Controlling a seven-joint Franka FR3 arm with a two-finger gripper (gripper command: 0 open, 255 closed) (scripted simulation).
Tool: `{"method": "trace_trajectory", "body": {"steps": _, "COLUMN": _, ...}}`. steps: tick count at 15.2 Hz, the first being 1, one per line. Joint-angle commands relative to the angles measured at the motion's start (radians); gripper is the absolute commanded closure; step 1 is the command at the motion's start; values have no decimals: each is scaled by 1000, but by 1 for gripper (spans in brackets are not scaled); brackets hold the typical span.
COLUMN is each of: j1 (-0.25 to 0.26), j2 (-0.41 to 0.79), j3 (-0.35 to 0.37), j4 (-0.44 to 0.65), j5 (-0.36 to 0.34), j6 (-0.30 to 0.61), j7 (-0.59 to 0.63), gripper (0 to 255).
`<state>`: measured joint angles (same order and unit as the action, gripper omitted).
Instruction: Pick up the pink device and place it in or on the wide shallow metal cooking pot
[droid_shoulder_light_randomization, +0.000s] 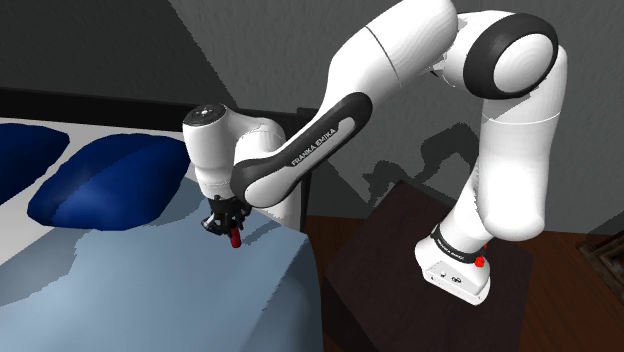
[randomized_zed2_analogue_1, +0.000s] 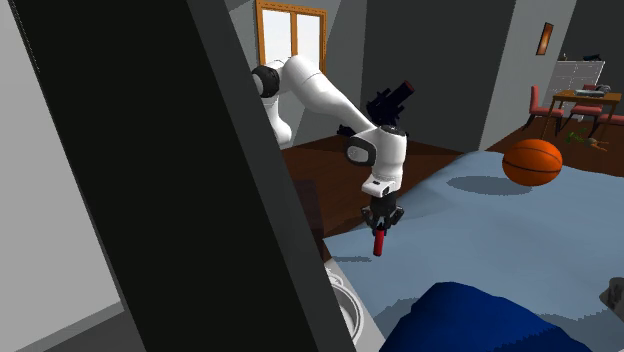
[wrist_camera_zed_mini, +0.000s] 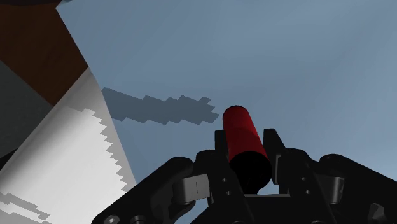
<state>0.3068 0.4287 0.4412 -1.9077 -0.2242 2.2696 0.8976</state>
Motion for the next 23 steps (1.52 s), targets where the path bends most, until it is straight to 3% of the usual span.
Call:
{"method": "trace_trajectory", "body": {"steps": 1, "j1": 0, "j2": 1, "j3": 0, "j4": 0, "j5": 0, "j6": 0, "j7": 0, "gripper": 255}}
{"method": "trace_trajectory", "body": {"steps": 23, "j1": -29, "j2": -148, "j3": 41, "j4": 110, "j5": 89, "j6": -243, "j7": -56, "gripper": 255}}
